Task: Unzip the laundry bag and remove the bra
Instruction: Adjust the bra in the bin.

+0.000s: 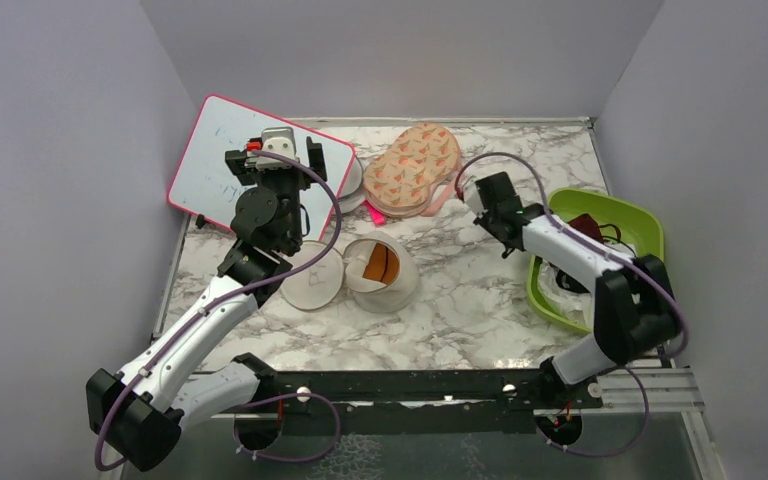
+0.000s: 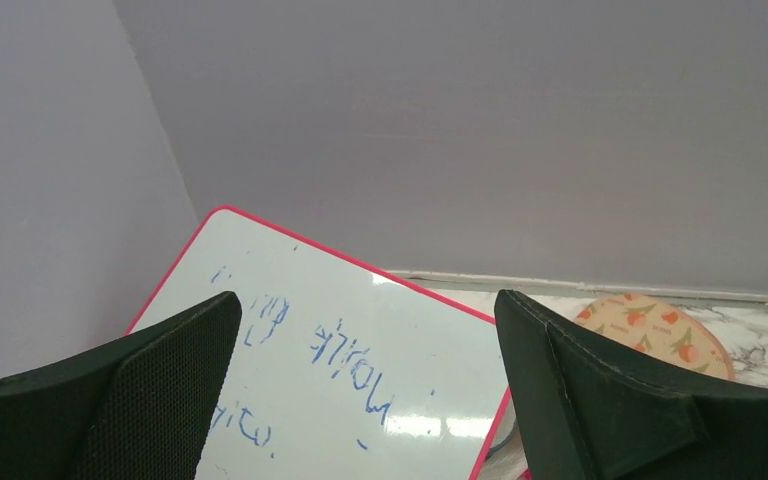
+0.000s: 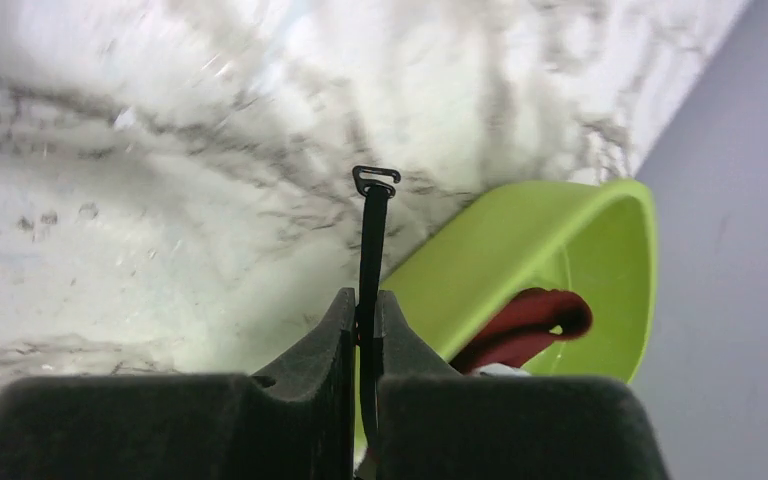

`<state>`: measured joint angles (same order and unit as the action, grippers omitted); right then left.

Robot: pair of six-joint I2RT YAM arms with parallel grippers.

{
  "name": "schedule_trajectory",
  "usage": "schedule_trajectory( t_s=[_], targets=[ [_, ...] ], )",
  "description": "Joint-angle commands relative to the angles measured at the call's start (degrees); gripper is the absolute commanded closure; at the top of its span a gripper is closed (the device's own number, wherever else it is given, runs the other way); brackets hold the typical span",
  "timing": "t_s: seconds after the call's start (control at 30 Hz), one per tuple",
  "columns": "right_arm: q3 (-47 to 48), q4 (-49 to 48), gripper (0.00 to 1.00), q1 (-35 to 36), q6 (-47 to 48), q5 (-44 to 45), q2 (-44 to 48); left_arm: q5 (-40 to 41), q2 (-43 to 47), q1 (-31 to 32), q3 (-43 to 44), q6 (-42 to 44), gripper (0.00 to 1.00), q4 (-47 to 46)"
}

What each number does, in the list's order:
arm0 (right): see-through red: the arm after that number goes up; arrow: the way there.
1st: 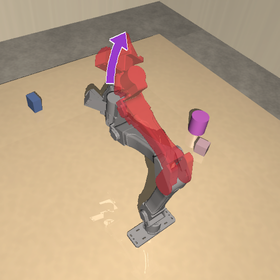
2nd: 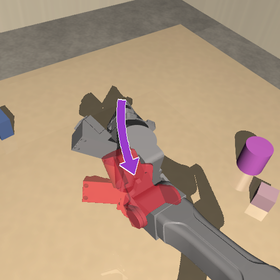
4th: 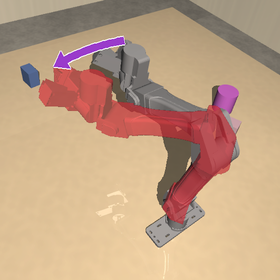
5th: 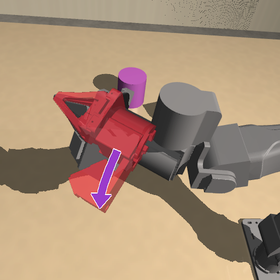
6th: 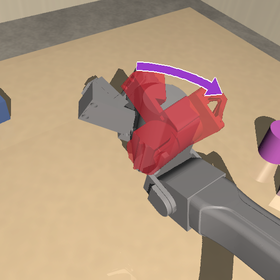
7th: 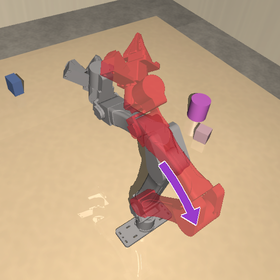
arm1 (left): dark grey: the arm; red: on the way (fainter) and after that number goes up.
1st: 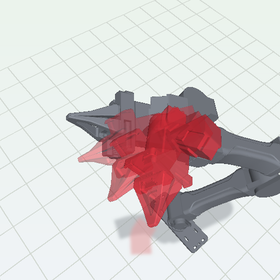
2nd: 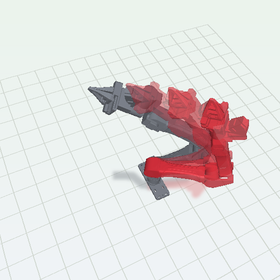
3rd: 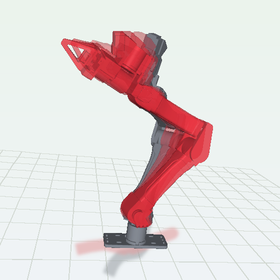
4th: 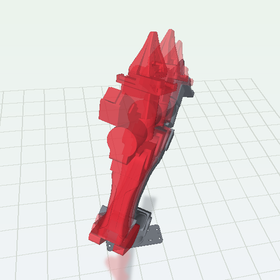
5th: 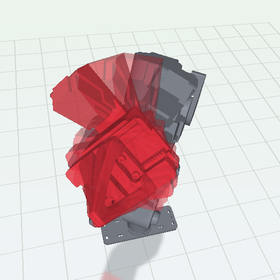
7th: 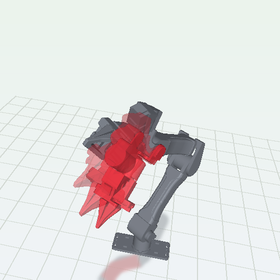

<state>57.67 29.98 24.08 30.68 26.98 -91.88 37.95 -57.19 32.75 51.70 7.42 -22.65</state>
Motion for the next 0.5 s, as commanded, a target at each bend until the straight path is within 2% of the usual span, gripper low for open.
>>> schedule_trajectory(
  t_s=[0.0, 0.13, 0.3, 0.47],
  targets=[
    [-3.2, -11.3, 0.99, -5.3, -13.6, -6.6, 11.7, 0.8, 0.6, 0.3, -0.2, 0.4, 0.07, -1.7],
    [-6.8, -14.5, 0.99, -10.6, -35.4, 1.7, 17.3, 0.8, 0.2, 0.1, -0.2, 0.4, 0.07, -1.7],
    [-11.4, -13.0, 0.99, -13.9, -52.4, 12.5, 21.5, 0.3, -0.2, 0.3, -0.2, 0.1, 0.07, -1.7],
    [-15.1, -9.0, 0.99, -22.9, -68.6, 7.5, 22.9, 0.4, -0.3, 0.2, -0.3, 0.2, 0.07, -1.7]
  ],
)
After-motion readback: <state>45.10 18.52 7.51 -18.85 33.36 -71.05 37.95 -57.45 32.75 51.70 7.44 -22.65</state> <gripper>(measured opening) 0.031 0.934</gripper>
